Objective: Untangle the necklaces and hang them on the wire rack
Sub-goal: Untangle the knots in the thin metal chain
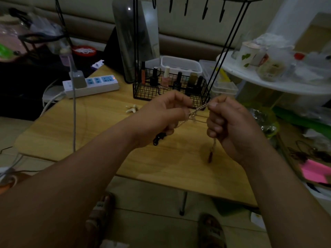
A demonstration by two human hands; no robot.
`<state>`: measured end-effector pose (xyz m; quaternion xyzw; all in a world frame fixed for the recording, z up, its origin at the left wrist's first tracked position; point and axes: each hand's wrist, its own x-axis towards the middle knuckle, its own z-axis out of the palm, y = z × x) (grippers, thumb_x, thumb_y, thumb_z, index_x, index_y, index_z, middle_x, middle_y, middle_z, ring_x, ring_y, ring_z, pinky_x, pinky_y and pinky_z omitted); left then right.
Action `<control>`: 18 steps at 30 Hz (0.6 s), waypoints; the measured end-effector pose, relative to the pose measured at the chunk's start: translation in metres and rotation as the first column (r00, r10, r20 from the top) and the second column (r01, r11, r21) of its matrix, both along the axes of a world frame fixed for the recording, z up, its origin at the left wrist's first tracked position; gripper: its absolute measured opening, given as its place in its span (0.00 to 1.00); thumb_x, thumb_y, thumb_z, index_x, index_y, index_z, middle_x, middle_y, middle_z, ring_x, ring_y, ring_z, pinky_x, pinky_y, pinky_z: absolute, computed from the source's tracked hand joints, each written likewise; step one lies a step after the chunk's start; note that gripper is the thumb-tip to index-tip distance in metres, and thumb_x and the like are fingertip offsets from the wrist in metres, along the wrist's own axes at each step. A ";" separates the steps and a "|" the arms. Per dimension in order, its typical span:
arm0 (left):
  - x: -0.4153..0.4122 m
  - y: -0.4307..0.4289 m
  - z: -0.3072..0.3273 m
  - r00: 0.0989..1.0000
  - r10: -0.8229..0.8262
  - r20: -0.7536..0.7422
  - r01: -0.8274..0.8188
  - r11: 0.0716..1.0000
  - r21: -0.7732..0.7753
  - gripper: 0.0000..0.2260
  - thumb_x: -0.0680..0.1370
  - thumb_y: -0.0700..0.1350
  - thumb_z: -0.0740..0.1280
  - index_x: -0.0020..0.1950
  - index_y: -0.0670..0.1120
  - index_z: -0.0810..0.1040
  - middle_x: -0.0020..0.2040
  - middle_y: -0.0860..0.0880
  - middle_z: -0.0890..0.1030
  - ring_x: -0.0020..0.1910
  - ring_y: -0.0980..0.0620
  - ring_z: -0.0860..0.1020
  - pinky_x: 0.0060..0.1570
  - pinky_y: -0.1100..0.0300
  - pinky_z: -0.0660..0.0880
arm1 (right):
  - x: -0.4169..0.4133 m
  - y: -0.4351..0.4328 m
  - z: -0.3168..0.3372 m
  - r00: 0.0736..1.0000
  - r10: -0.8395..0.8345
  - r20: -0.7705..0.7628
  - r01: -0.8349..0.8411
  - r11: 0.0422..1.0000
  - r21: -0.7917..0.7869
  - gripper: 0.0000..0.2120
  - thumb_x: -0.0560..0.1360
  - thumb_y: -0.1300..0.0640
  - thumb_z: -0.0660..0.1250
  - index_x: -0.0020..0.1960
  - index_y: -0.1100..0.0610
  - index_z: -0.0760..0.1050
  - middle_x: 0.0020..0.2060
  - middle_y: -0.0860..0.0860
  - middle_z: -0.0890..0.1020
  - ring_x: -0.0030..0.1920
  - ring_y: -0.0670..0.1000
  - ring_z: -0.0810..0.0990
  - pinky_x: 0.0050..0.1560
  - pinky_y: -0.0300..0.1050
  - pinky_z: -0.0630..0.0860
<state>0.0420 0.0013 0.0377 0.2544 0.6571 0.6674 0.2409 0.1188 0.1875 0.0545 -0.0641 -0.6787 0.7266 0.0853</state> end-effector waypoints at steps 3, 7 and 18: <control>0.002 0.001 0.000 0.989 -0.018 -0.147 -0.004 0.988 -0.153 0.15 0.79 0.39 0.72 0.62 0.54 0.78 0.53 0.48 0.80 0.37 0.55 0.74 0.34 0.60 0.71 | 0.000 0.002 0.003 1.000 -0.007 -0.002 0.007 0.999 0.034 0.09 0.82 0.63 0.62 0.45 0.54 0.72 0.28 0.49 0.63 0.27 0.48 0.61 0.27 0.41 0.63; 0.004 0.006 -0.003 0.958 -0.012 -0.285 -0.057 0.971 -0.232 0.11 0.77 0.48 0.76 0.56 0.56 0.80 0.51 0.53 0.81 0.49 0.54 0.81 0.49 0.55 0.79 | 0.001 0.001 0.003 1.000 -0.018 -0.007 0.019 0.997 0.078 0.07 0.82 0.62 0.64 0.45 0.55 0.73 0.25 0.48 0.64 0.25 0.47 0.60 0.26 0.41 0.63; 0.006 0.003 -0.003 0.950 -0.019 -0.311 -0.077 0.953 -0.293 0.12 0.76 0.50 0.77 0.57 0.57 0.79 0.46 0.54 0.83 0.39 0.62 0.80 0.43 0.56 0.74 | 0.002 0.008 0.000 0.983 -0.185 0.012 0.181 0.974 0.138 0.08 0.83 0.57 0.64 0.46 0.53 0.78 0.38 0.48 0.78 0.42 0.48 0.78 0.39 0.45 0.72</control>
